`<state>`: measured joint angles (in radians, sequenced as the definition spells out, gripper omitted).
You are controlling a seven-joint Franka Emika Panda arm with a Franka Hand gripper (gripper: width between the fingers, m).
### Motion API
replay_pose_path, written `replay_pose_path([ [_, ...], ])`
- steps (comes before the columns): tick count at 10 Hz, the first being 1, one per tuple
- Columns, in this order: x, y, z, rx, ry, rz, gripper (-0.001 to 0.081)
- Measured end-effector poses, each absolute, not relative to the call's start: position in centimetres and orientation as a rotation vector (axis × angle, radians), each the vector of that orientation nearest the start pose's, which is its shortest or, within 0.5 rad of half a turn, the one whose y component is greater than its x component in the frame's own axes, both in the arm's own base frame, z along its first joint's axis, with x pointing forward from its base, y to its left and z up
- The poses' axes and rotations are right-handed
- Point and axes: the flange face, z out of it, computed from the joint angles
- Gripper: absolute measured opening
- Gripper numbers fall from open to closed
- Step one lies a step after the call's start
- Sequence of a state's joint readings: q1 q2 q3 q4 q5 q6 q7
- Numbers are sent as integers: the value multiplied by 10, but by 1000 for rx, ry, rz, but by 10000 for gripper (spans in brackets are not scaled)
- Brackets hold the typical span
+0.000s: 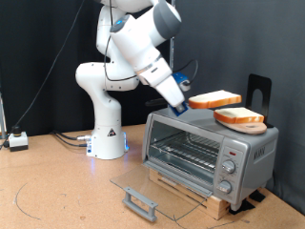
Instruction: Make a piece of toast with the oven
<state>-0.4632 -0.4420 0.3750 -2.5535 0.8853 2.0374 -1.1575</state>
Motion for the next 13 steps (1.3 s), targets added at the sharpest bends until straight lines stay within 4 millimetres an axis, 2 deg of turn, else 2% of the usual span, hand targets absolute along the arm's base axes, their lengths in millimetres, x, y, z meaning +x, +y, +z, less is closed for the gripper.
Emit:
replay_pose_path([
  [7,383,-106,405,-2511,-748,-401,395],
  [8,384,-114,404,-2511,-735,-390,395],
  [9,384,-113,403,-2509,-737,-387,395],
  [11,380,-114,397,-2474,-825,-398,395],
  [13,378,-125,384,-2489,-927,-392,395],
])
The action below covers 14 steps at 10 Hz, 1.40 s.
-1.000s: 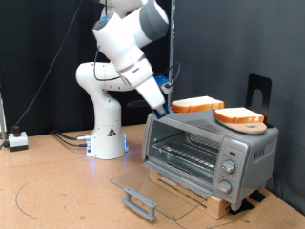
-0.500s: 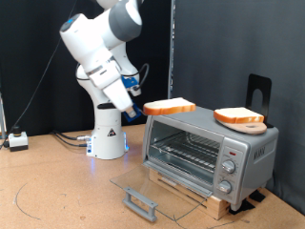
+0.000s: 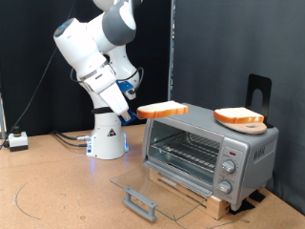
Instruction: Make a piece of toast with the oven
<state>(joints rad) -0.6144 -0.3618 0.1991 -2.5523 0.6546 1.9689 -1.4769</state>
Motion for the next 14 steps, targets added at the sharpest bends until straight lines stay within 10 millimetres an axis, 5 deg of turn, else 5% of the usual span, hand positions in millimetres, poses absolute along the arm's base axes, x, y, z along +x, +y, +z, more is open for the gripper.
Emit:
replay_pose_path([
  [4,385,-149,333,-2557,-988,-243,395],
  [7,391,-146,301,-2534,-987,-193,395],
  [10,397,-117,286,-2492,-1033,-158,395],
  [14,404,-48,276,-2486,-1060,-136,395],
])
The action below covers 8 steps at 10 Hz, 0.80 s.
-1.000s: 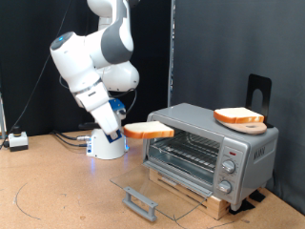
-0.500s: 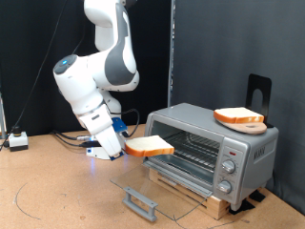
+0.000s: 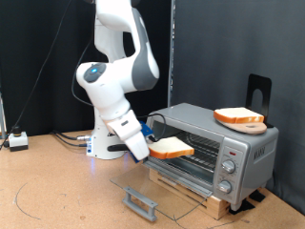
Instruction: Make a piece of toast with the oven
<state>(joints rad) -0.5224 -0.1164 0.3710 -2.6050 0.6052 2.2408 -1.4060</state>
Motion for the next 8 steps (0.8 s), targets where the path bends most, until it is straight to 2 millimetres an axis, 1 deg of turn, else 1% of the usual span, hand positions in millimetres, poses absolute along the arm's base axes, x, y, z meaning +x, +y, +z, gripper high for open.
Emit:
replay_pose_path([
  [2,407,-13,276,-2489,-1085,-163,395],
  [4,405,17,281,-2488,-1113,-150,395],
  [6,400,36,284,-2504,-1141,-137,395],
  [8,394,44,285,-2549,-1222,-132,395],
])
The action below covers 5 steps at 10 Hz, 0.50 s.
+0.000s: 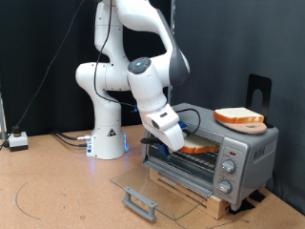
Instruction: Make a piece of toast with the oven
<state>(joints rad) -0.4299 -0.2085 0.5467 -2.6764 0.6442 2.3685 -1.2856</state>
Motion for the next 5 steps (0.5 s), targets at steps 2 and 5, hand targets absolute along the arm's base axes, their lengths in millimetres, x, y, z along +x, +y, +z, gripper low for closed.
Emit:
replay_pose_path([
  [2,388,48,283,-2584,-1325,-126,395],
  [5,385,44,284,-2610,-1428,-162,395],
])
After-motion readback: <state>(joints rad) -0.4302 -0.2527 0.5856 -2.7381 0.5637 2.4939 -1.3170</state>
